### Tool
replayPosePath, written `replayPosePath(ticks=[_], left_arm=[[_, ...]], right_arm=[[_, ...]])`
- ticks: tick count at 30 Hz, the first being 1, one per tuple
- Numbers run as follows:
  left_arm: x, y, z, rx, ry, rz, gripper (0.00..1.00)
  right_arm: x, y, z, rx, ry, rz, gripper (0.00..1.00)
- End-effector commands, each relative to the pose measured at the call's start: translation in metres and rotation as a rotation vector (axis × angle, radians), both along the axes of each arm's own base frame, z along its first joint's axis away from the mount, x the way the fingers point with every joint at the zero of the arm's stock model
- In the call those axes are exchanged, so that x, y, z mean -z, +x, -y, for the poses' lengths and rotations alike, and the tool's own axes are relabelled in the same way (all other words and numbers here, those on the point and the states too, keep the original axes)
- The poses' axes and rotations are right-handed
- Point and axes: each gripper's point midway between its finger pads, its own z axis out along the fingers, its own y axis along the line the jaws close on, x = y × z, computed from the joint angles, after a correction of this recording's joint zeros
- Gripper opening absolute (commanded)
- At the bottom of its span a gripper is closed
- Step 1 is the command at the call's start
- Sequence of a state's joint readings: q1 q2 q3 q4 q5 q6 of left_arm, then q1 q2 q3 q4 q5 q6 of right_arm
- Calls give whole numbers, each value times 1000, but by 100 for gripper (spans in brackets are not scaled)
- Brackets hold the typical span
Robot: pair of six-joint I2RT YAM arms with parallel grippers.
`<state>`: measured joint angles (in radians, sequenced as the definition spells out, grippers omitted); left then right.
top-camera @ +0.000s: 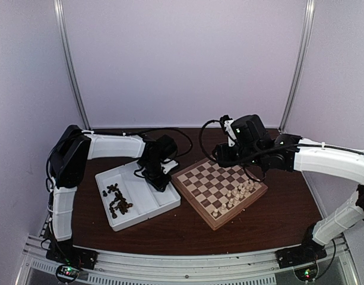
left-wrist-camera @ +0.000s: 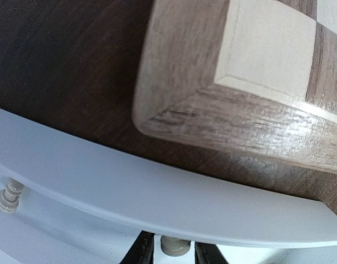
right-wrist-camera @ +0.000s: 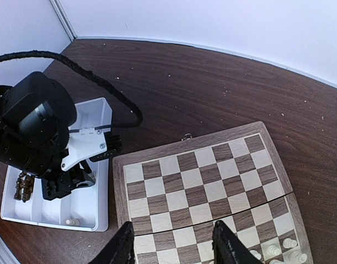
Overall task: Set up the chess pieces on the board
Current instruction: Pick up the chess piece from the storage box.
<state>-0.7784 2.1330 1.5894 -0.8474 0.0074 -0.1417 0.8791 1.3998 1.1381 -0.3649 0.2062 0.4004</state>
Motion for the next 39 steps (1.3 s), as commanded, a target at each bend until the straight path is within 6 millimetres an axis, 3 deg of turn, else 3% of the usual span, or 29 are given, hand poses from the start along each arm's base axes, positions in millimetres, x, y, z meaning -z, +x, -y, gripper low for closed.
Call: replayPosePath(ticks=[1, 10, 18, 24, 28, 32, 39], left_arm=[[2, -8, -2, 27, 9, -15, 28], [2, -9, 2, 37, -8, -18, 31], [0, -6, 2, 27, -11, 0, 18], [-12, -9, -1, 10, -47, 36, 15], [-21, -7, 0, -3, -98, 83, 8], [-29, -2, 0, -16, -137, 148, 7], [-73, -5, 14, 23, -337, 258, 12]], right_arm=[[-5, 2, -1, 6, 20, 2, 48], [-6, 2, -2, 2, 22, 3, 48], [-6, 1, -2, 1, 20, 3, 48], [-7, 0, -6, -15, 34, -7, 47], [-3, -9, -27, -123, 63, -57, 50], [4, -22, -57, -265, 99, -150, 55], [12, -30, -79, -311, 175, -265, 60]])
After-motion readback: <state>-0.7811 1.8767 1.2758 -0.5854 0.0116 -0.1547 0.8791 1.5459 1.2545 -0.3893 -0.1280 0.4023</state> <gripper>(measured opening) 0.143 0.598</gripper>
